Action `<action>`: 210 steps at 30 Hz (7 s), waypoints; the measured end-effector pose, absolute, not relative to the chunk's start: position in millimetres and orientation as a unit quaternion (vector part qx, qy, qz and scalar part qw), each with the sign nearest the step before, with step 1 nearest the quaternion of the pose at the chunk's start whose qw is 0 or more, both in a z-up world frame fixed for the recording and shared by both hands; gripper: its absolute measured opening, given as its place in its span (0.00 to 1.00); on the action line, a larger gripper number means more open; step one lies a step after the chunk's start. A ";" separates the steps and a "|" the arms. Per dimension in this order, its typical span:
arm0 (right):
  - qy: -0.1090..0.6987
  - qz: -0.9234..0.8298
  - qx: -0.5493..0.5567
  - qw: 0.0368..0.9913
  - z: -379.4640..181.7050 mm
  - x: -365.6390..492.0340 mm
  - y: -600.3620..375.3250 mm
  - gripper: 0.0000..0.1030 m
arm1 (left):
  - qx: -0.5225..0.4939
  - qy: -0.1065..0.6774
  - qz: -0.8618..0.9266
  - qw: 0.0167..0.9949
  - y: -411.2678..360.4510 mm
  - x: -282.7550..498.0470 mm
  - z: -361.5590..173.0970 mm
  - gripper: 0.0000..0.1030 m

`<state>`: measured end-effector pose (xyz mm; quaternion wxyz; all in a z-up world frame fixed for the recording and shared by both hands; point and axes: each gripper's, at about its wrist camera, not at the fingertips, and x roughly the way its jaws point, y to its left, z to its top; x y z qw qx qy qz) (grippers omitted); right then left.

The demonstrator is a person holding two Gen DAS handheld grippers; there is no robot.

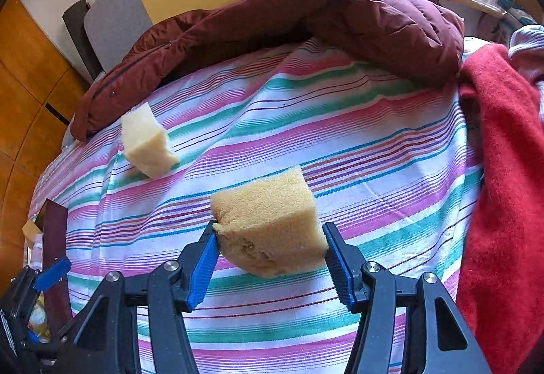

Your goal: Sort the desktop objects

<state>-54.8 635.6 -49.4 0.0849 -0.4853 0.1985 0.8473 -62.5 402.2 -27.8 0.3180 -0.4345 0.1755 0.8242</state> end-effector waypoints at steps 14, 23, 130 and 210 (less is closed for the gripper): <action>0.177 0.848 -0.493 0.083 -50.0 -60.4 630.5 0.58 | -0.560 -0.034 0.768 0.310 420.6 -156.1 -28.1 0.73; 0.163 0.850 -0.494 0.085 -47.4 -61.1 626.4 0.59 | -0.583 -0.030 0.774 0.248 461.9 -206.7 -41.5 0.80; 0.238 0.840 -0.466 -0.142 0.1 13.0 374.2 0.58 | -0.370 -0.023 0.907 0.199 109.7 -34.2 31.3 0.47; 0.033 0.872 -0.444 -0.205 6.0 17.0 224.3 0.88 | -0.293 -0.011 0.956 -0.015 51.3 -9.9 77.6 0.77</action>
